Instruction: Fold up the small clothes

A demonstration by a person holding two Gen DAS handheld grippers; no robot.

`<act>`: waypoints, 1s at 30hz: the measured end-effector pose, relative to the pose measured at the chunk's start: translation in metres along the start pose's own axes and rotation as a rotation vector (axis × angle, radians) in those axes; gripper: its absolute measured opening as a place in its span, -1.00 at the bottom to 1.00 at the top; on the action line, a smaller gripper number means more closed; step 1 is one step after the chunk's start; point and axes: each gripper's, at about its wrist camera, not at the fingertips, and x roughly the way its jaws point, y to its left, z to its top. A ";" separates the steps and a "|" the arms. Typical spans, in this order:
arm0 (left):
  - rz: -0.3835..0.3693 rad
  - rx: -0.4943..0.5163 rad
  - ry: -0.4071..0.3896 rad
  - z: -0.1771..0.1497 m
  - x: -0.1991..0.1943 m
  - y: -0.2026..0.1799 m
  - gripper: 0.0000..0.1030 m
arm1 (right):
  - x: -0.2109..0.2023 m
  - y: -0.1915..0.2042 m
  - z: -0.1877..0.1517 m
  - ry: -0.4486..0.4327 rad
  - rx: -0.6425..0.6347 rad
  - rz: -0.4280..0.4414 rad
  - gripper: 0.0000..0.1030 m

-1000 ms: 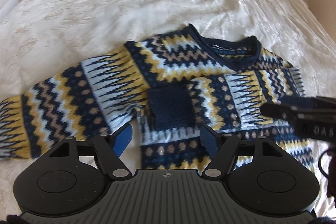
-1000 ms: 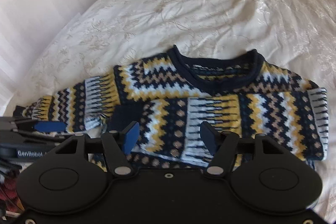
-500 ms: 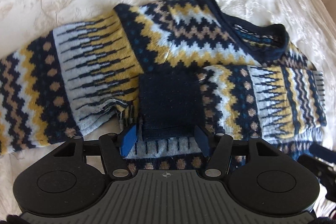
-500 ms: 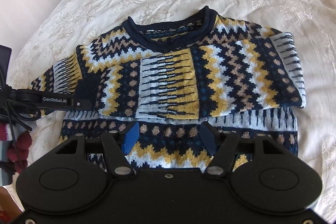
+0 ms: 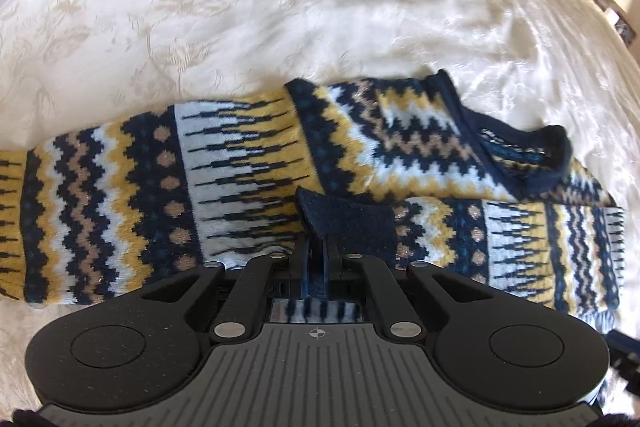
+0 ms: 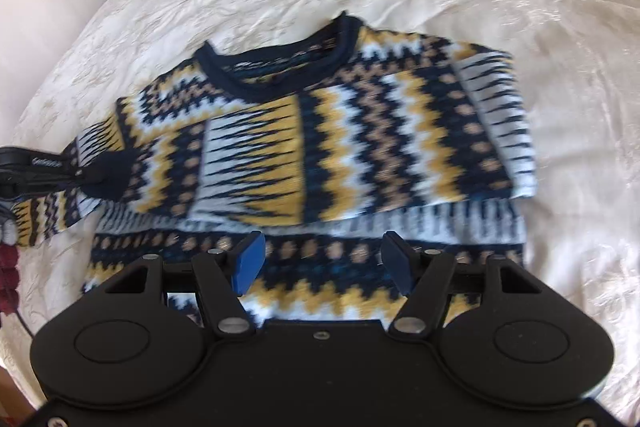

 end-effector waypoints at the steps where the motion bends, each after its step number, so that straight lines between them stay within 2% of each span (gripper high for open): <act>1: 0.006 0.008 0.005 0.001 0.003 0.000 -0.88 | 0.000 -0.008 0.003 -0.006 0.013 -0.013 0.32; 6: 0.030 0.035 0.074 -0.001 0.016 -0.004 -0.82 | 0.001 -0.044 0.023 -0.041 0.066 -0.066 0.35; 10: 0.086 0.040 0.012 -0.011 -0.002 -0.007 -0.66 | 0.008 -0.067 0.038 -0.049 0.098 -0.103 0.36; 12: 0.099 0.046 -0.027 -0.017 -0.014 -0.009 -0.49 | 0.011 -0.075 0.044 -0.053 0.096 -0.116 0.43; 15: 0.075 0.043 -0.048 -0.024 -0.030 -0.010 -0.38 | 0.017 -0.083 0.051 -0.063 0.073 -0.128 0.51; 18: 0.040 0.017 -0.025 -0.033 -0.037 -0.018 -0.34 | 0.026 -0.088 0.060 -0.063 0.047 -0.140 0.63; 22: -0.007 0.000 0.007 -0.049 -0.042 -0.037 -0.31 | 0.037 -0.090 0.070 -0.061 0.022 -0.114 0.75; 26: -0.034 0.001 0.034 -0.066 -0.046 -0.058 -0.06 | 0.055 -0.087 0.079 -0.032 -0.021 -0.091 0.94; 30: -0.043 -0.001 0.050 -0.080 -0.048 -0.074 0.14 | 0.072 -0.094 0.082 0.017 -0.047 -0.121 0.94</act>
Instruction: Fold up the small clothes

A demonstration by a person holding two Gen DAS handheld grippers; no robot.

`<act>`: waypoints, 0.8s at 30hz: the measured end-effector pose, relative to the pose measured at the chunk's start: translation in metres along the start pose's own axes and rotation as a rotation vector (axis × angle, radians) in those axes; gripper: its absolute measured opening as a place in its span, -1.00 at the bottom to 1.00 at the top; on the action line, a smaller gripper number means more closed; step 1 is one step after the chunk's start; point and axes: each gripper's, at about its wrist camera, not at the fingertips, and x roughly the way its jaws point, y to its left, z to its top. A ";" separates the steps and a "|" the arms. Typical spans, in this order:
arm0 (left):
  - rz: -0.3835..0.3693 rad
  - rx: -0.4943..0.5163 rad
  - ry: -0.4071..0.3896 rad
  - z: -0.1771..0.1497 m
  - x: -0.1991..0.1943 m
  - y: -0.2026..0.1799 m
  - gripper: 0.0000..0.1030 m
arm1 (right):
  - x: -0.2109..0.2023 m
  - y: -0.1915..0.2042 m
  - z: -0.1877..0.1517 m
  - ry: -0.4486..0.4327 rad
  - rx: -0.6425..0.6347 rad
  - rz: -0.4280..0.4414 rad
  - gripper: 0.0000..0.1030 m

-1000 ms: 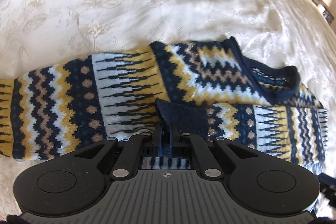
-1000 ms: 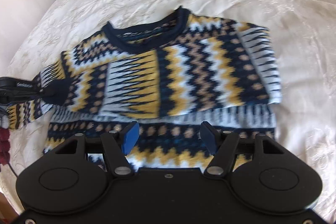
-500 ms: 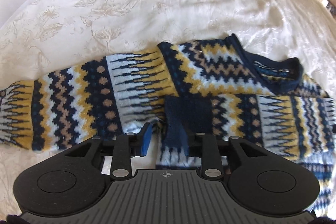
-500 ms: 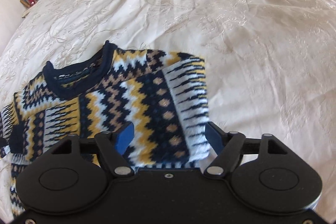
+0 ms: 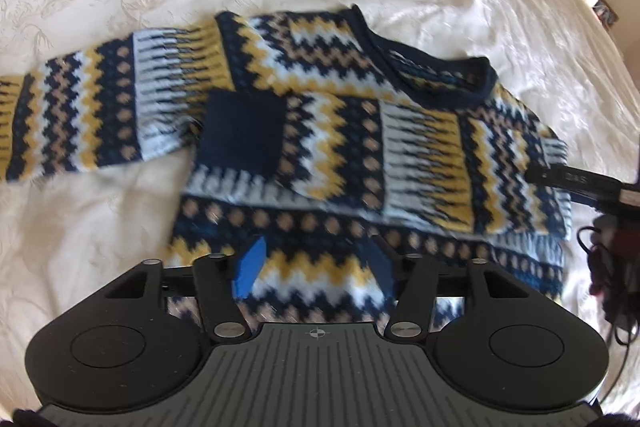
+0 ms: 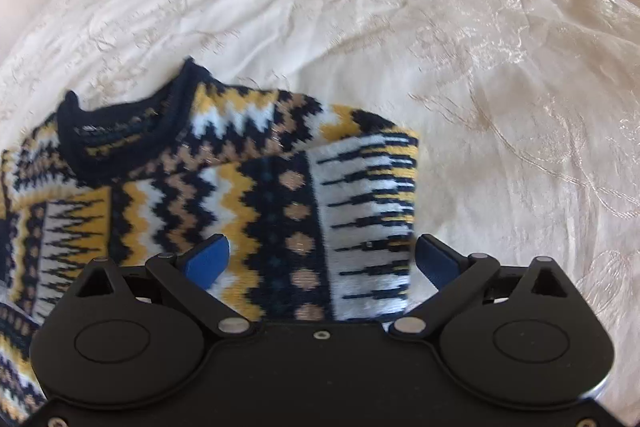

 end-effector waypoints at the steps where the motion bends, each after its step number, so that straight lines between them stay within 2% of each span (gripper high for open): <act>1: 0.002 0.000 0.002 -0.003 0.000 -0.003 0.15 | 0.004 -0.005 0.000 0.013 0.002 -0.016 0.95; 3: 0.011 0.001 0.007 -0.007 -0.001 -0.008 0.16 | 0.009 -0.021 0.002 0.036 0.028 -0.046 0.98; 8: 0.021 -0.003 0.022 -0.013 -0.001 -0.015 0.28 | 0.006 -0.035 0.003 0.037 0.033 -0.075 0.98; 11: 0.026 0.001 0.014 -0.016 -0.003 -0.021 0.34 | -0.002 -0.044 0.004 0.040 0.079 -0.084 0.98; 17: 0.026 0.035 -0.002 -0.024 -0.005 -0.038 0.44 | -0.033 -0.043 -0.011 -0.015 0.081 -0.011 0.98; 22: 0.020 0.043 -0.003 -0.032 -0.007 -0.048 0.50 | -0.061 -0.034 -0.038 -0.046 0.048 0.050 0.99; 24: 0.024 0.050 -0.009 -0.037 -0.009 -0.052 0.51 | -0.075 -0.026 -0.053 -0.047 0.037 0.099 0.99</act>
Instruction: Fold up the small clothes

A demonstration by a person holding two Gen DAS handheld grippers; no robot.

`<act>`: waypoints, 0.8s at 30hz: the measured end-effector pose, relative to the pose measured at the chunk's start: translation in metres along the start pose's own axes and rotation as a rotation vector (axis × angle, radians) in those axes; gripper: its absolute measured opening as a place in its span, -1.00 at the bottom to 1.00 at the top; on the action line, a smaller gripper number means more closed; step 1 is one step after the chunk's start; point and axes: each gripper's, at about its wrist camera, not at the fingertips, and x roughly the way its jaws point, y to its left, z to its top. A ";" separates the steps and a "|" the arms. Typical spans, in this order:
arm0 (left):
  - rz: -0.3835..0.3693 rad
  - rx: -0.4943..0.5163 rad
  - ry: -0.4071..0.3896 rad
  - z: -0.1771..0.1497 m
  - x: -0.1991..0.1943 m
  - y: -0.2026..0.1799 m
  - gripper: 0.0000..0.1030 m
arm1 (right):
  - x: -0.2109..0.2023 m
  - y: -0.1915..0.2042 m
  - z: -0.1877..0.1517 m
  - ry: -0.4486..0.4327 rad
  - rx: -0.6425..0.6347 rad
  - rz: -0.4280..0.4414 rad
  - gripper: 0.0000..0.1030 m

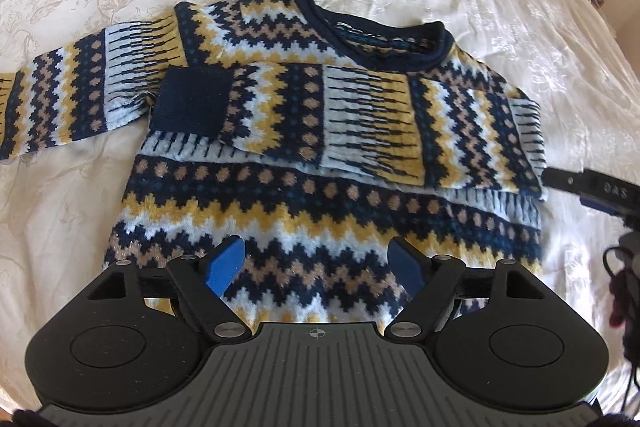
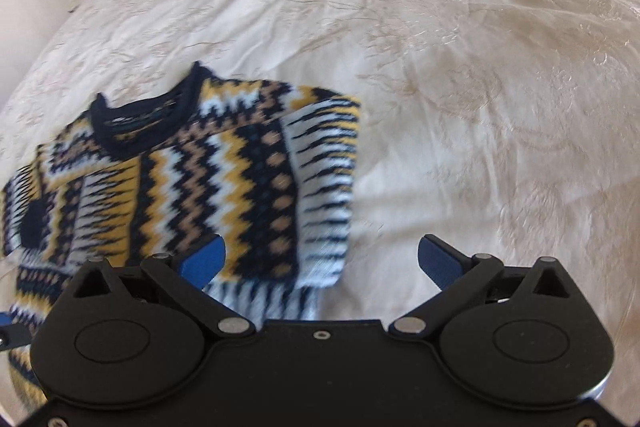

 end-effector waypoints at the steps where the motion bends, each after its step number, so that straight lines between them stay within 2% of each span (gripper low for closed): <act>1: 0.001 0.002 -0.002 -0.002 -0.001 -0.002 0.51 | 0.000 0.000 0.000 0.000 0.000 0.000 0.99; 7: 0.005 0.011 -0.005 -0.017 -0.008 -0.009 0.52 | -0.020 0.020 -0.024 0.022 0.002 0.100 0.99; 15: 0.023 -0.010 -0.017 -0.037 -0.018 -0.011 0.52 | -0.043 0.038 -0.054 0.033 -0.040 0.142 0.99; 24: 0.043 -0.060 -0.046 -0.056 -0.034 -0.007 0.52 | -0.065 0.063 -0.080 0.033 -0.148 0.196 0.99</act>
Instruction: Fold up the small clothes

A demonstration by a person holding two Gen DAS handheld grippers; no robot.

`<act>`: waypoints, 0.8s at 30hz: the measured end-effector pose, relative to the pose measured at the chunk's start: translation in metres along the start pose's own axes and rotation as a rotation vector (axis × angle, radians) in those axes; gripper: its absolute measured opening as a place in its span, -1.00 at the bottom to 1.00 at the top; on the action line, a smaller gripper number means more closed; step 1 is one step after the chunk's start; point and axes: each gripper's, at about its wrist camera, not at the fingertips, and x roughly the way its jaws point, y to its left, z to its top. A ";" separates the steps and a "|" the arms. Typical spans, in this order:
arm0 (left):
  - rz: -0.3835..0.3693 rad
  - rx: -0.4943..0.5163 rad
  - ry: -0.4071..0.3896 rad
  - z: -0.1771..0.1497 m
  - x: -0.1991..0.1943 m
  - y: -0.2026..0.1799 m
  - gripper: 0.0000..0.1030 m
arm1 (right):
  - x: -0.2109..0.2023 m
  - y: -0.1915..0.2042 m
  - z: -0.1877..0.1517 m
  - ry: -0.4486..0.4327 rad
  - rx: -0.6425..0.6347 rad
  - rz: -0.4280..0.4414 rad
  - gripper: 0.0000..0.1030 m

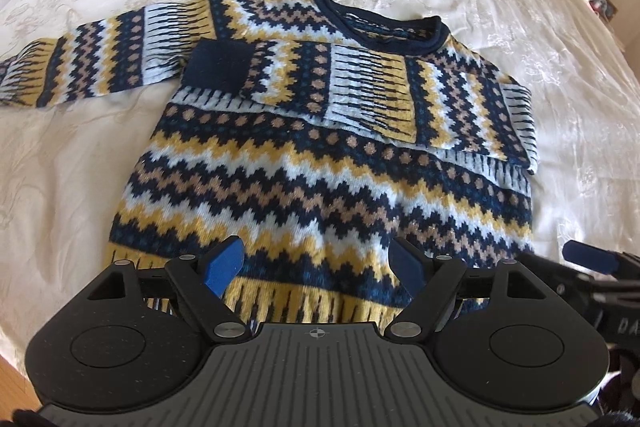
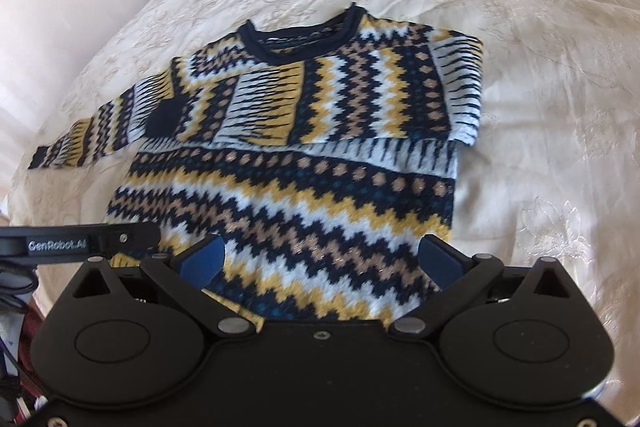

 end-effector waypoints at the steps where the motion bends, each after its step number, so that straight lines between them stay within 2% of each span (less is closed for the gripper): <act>1: 0.003 -0.003 -0.002 -0.002 -0.002 0.001 0.52 | -0.004 0.006 -0.003 -0.009 -0.021 0.018 0.99; 8: 0.019 -0.036 -0.023 -0.010 -0.014 0.008 0.52 | -0.011 0.021 -0.007 -0.036 -0.075 0.051 0.99; 13: 0.030 -0.061 -0.044 -0.011 -0.021 0.018 0.52 | -0.022 0.033 -0.005 -0.099 -0.139 0.052 0.99; 17: 0.030 -0.073 -0.079 -0.006 -0.028 0.028 0.52 | -0.033 0.045 0.002 -0.167 -0.184 0.051 0.99; 21: 0.028 -0.069 -0.119 0.003 -0.034 0.041 0.52 | -0.035 0.052 0.005 -0.194 -0.193 0.062 0.99; 24: 0.024 -0.058 -0.145 0.009 -0.037 0.054 0.52 | -0.033 0.062 0.007 -0.213 -0.196 0.031 0.99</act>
